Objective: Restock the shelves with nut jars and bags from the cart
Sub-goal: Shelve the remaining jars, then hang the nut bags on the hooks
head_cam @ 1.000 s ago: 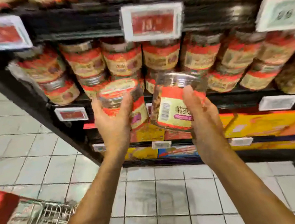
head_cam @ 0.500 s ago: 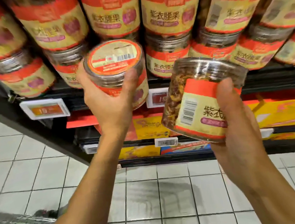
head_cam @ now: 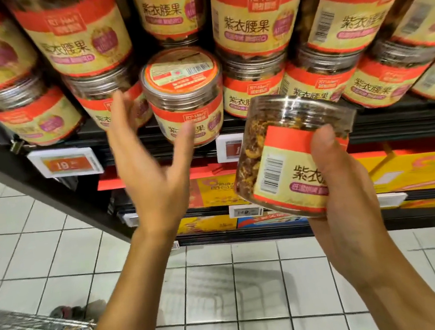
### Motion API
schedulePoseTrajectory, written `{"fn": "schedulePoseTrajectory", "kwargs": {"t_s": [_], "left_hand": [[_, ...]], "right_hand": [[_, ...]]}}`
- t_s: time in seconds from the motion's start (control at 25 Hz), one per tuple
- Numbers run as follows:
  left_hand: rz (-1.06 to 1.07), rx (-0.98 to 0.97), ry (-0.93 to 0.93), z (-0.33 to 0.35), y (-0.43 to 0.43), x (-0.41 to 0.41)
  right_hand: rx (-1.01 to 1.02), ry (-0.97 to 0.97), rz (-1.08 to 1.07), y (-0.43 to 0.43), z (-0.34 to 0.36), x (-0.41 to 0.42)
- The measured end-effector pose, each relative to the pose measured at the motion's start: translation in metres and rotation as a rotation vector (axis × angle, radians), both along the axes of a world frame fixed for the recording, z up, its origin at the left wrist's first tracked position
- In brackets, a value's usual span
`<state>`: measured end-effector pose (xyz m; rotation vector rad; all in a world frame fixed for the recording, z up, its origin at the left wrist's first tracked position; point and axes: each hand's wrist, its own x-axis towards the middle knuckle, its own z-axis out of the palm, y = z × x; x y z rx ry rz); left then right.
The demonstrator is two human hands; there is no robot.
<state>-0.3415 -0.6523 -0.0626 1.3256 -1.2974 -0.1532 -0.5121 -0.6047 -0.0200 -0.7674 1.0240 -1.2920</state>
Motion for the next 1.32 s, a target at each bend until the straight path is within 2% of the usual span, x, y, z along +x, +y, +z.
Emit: {"fn": "schedulePoseTrajectory", "kwargs": {"t_s": [0.08,0.16,0.24,0.4,0.56,0.6,0.64,0.68,0.72,0.76,0.8,0.84,0.92,0.96,1.04,1.12,1.16,1.24,1.32], "left_hand": [[0.073,-0.082,-0.295,-0.014,0.021,0.001],[-0.031,-0.087,-0.549,-0.028,0.027,-0.002],[-0.049,-0.056,-0.618,-0.033,0.020,-0.007],[0.018,-0.006,-0.633,-0.035,0.010,-0.010],[-0.034,0.043,-0.703,-0.021,0.002,-0.001],[-0.045,0.061,-0.680,-0.017,0.004,0.002],[-0.038,0.082,-0.571,-0.013,0.009,0.003],[-0.032,0.127,-0.341,-0.006,0.016,0.004],[-0.061,0.196,-0.030,0.005,0.022,0.002],[-0.182,0.300,0.325,0.018,0.027,-0.002],[-0.314,0.403,0.591,0.028,0.028,-0.003],[-0.452,0.468,0.694,0.039,0.029,-0.004],[-0.645,0.471,0.655,0.059,0.029,-0.011],[-0.666,0.432,0.594,0.066,0.029,-0.016],[-0.538,0.375,0.514,0.072,0.030,-0.023],[-0.427,0.283,0.567,0.072,0.028,-0.023],[-0.405,0.224,0.615,0.074,0.027,-0.020],[-0.397,0.117,0.671,0.081,0.024,-0.012],[-0.378,0.034,0.630,0.091,0.018,-0.006]], "right_hand": [[0.013,-0.011,-0.015,-0.005,-0.001,0.001],[0.035,-0.026,-0.029,-0.011,-0.001,0.002],[0.039,-0.027,-0.036,-0.017,0.001,0.005],[0.056,-0.011,-0.047,-0.022,0.005,0.011],[0.049,-0.008,-0.038,-0.021,0.002,0.013],[0.044,-0.009,-0.032,-0.021,0.001,0.013],[0.036,-0.010,-0.024,-0.020,-0.001,0.013],[0.032,-0.006,-0.017,-0.020,-0.001,0.014],[0.032,0.010,-0.010,-0.021,-0.001,0.015],[0.036,0.039,0.001,-0.021,0.000,0.017],[0.032,0.076,0.014,-0.023,0.000,0.020],[0.002,0.103,0.041,-0.025,0.002,0.023],[-0.120,0.087,0.147,-0.028,0.008,0.031],[-0.168,0.054,0.204,-0.028,0.013,0.035],[-0.250,-0.015,0.298,-0.024,0.022,0.038],[-0.302,-0.047,0.358,-0.017,0.028,0.037],[-0.307,-0.022,0.347,-0.014,0.032,0.035],[-0.355,0.202,0.198,-0.009,0.035,0.028],[-0.407,0.393,0.139,-0.006,0.035,0.027]]}}
